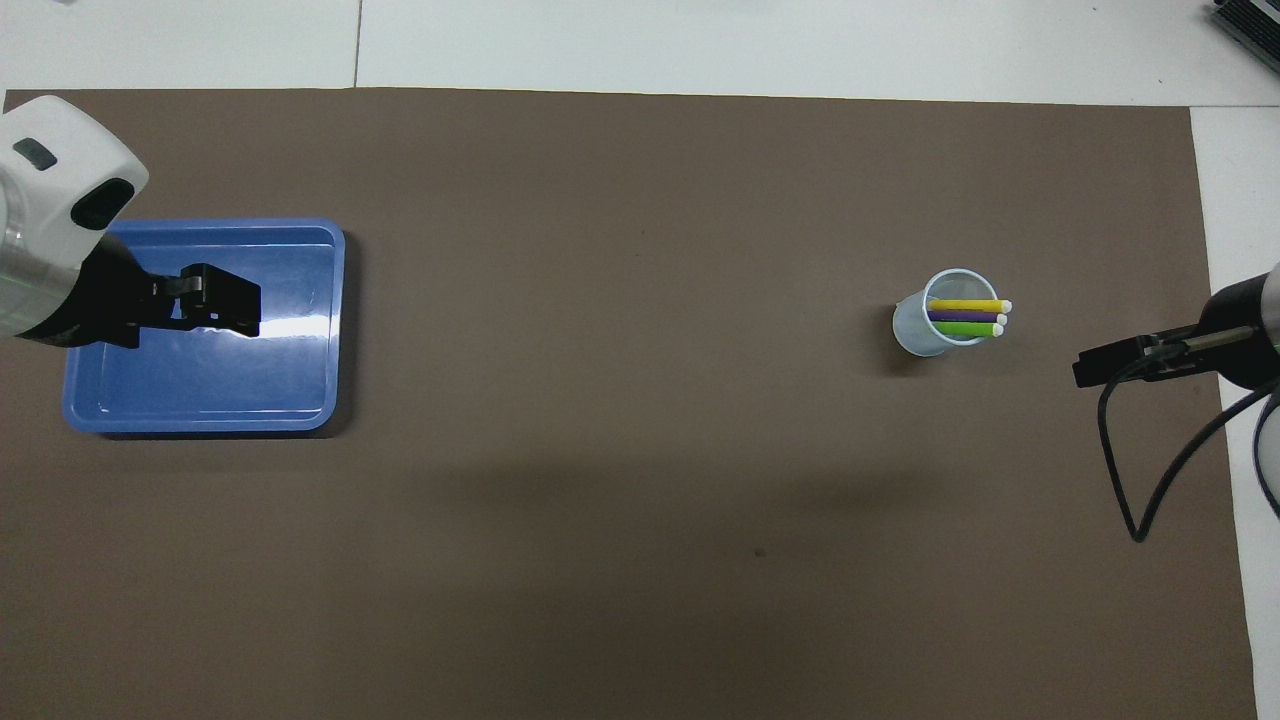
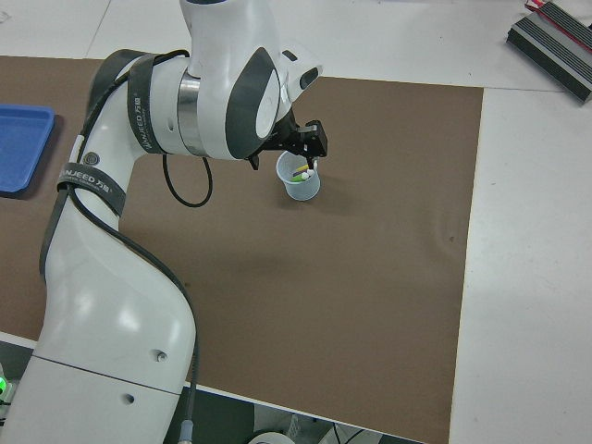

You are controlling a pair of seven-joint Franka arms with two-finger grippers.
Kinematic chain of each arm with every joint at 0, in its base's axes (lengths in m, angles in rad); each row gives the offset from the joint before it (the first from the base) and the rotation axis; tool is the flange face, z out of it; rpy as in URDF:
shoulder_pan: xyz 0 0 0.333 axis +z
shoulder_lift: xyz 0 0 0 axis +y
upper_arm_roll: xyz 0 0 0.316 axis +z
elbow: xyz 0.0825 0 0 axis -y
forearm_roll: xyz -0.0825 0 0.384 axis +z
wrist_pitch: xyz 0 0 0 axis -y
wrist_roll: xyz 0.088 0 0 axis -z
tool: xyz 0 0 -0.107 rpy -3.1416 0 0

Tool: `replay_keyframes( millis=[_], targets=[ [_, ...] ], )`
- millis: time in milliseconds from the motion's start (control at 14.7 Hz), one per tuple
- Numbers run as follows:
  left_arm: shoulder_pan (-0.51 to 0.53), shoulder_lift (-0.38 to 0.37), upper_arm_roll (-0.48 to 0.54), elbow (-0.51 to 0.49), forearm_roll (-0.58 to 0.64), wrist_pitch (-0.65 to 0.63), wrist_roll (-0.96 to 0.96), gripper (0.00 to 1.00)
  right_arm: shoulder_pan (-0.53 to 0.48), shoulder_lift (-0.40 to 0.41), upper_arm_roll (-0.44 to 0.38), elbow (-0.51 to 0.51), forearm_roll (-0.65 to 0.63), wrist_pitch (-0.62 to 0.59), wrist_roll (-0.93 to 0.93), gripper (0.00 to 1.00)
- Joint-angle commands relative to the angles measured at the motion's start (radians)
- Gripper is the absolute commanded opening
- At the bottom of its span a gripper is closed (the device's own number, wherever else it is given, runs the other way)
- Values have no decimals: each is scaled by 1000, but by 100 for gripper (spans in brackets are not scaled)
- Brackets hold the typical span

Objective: Right arm passes pens to left for tray arrangement

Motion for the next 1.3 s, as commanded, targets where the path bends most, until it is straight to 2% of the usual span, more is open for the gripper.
replay_keyframes(
  millis=[0,887,1023,1228],
  targets=[
    [-10,-21,8,-20,0,8,4,100,-6,-16,8,-8,-4,-11,19,100],
    [-11,-25,5,-23,0,-15,-8,100,-4,-17,6,-8,-7,-12,21,100],
    [-20,-28,1,-29,-3,-20,-95,100,-6,-17,8,-9,-10,-2,16,100],
    [-57,-58,-1,-89,-11,7,-229,100,-12,-16,8,-8,-21,2,5,100]
  ],
)
